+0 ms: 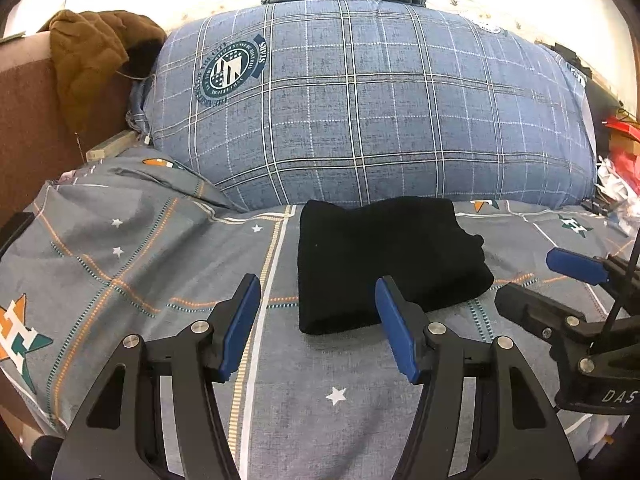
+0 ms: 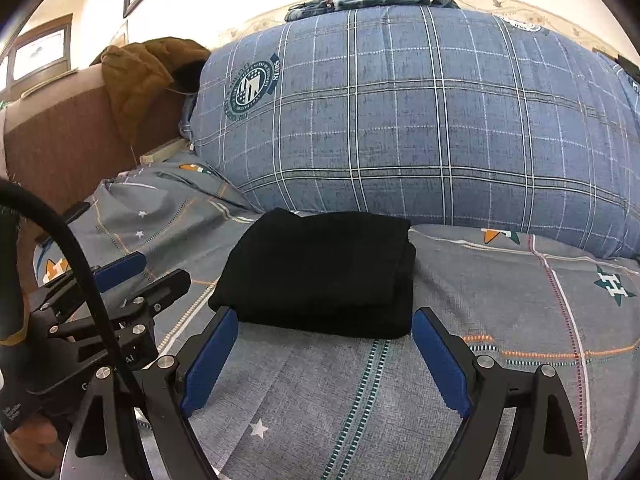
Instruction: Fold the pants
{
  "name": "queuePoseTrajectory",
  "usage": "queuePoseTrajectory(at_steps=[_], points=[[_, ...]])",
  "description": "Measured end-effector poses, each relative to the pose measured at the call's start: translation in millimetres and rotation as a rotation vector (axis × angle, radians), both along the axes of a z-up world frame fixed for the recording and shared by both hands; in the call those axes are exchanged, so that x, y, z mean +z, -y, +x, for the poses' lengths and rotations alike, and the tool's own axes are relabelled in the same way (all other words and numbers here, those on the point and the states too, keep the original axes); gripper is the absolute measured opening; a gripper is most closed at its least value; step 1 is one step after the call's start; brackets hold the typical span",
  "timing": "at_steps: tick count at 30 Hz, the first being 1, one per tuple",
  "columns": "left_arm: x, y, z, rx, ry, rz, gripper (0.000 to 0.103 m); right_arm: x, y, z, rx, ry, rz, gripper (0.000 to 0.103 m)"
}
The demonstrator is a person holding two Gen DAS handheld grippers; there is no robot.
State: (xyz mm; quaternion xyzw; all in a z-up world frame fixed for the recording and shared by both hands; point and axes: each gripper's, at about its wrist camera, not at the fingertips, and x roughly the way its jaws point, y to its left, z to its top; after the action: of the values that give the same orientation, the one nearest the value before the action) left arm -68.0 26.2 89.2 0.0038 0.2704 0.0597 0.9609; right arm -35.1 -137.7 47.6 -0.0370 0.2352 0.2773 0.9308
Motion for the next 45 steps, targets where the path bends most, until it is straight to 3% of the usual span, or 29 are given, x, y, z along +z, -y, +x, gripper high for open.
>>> queuePoseTrajectory(at_steps=[29,37,45], points=[[-1.3,5.1,-6.7,-0.009,-0.021,-0.03,0.06,-2.1,-2.8,-7.1,0.0,-0.012,-0.012,0.087],[0.1,5.0,-12.3,-0.015,0.006,-0.019,0.06,-3.2,-4.4,-8.6,-0.001,-0.017,-0.018,0.087],[-6.9,3.2,-15.5,-0.015,-0.043,-0.063,0.06,-5.2,5.2,-11.0,-0.016,-0.021,-0.012,0.087]])
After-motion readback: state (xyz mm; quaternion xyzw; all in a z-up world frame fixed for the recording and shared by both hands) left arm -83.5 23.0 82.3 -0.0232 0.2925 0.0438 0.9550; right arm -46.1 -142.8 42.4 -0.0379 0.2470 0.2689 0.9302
